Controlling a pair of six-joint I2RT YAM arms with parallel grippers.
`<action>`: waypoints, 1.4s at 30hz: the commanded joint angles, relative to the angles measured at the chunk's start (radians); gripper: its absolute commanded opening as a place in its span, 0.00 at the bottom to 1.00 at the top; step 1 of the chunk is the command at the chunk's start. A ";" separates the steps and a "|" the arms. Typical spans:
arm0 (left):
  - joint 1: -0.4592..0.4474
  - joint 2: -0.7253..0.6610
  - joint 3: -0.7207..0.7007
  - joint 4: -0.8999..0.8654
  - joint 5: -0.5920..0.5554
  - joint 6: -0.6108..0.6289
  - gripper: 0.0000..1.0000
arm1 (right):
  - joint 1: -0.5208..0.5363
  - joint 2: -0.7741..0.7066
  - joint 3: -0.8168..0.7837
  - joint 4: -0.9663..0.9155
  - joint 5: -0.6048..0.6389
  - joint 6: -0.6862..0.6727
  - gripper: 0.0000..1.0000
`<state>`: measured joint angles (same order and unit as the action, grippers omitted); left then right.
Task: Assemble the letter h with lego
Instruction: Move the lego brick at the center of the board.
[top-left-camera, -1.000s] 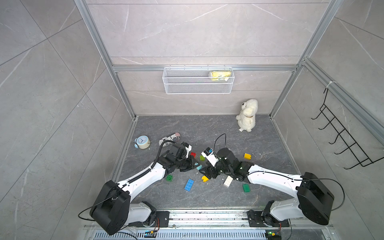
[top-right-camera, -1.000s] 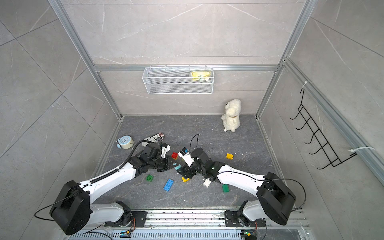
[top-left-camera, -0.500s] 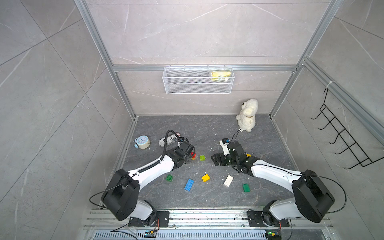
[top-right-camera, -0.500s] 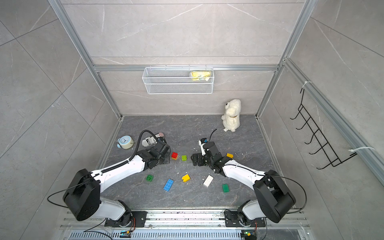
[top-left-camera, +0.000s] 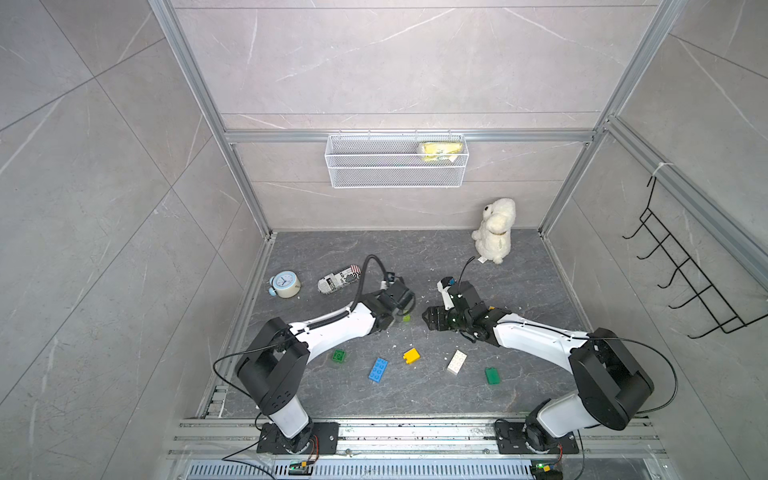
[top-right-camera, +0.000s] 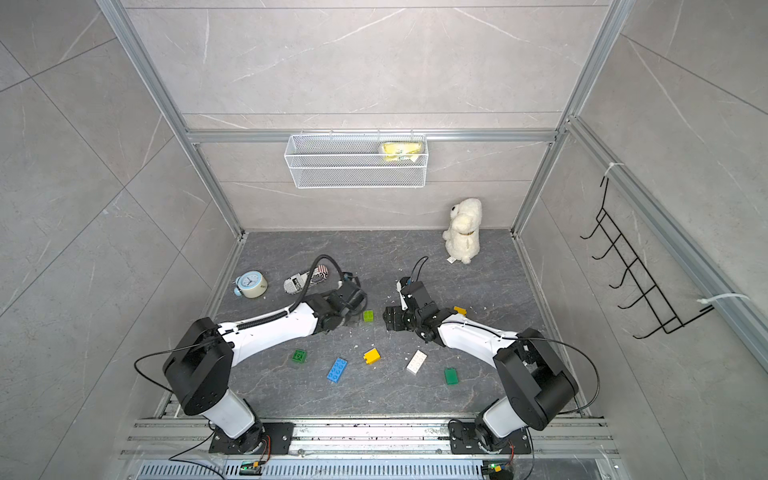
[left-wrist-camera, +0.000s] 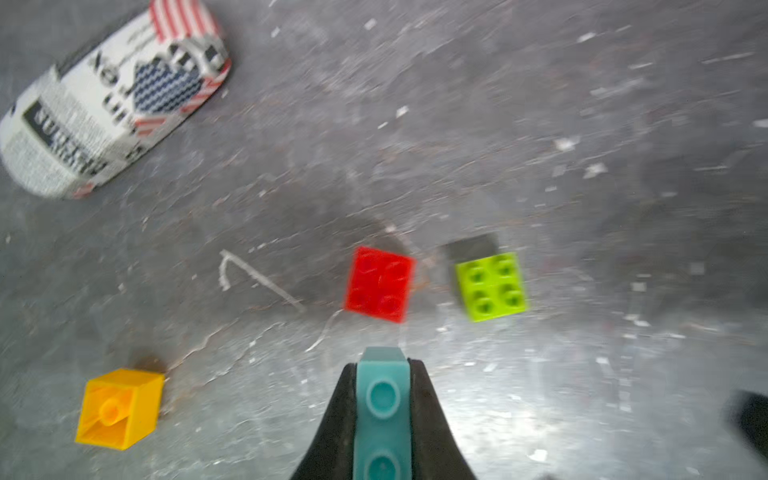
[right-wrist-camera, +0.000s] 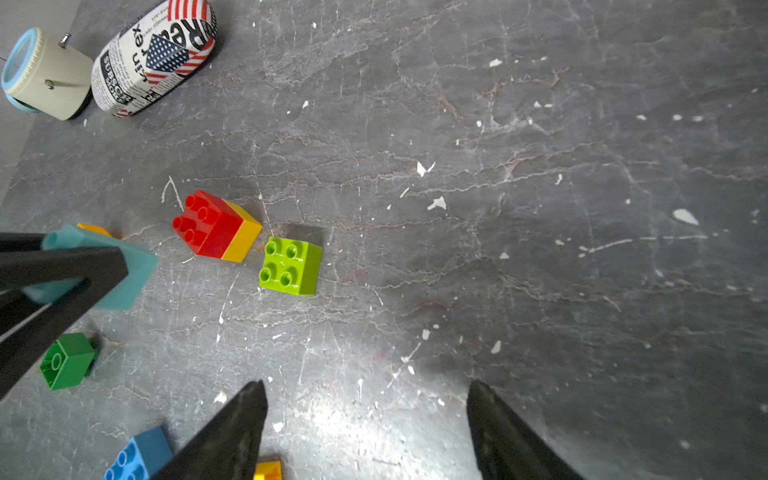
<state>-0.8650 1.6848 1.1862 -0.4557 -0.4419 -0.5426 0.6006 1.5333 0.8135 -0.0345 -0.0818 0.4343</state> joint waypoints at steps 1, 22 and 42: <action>-0.027 0.079 0.102 -0.075 -0.035 0.005 0.00 | -0.001 0.020 0.031 -0.042 0.008 0.020 0.77; 0.064 0.265 0.180 -0.059 0.099 -0.111 0.00 | 0.000 0.016 0.036 -0.054 0.008 0.021 0.75; 0.067 0.117 0.053 -0.005 0.076 -0.080 0.00 | -0.001 0.005 0.027 -0.042 -0.011 0.013 0.74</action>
<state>-0.8005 1.8526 1.2491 -0.4469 -0.3393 -0.6289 0.6006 1.5448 0.8249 -0.0647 -0.0826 0.4389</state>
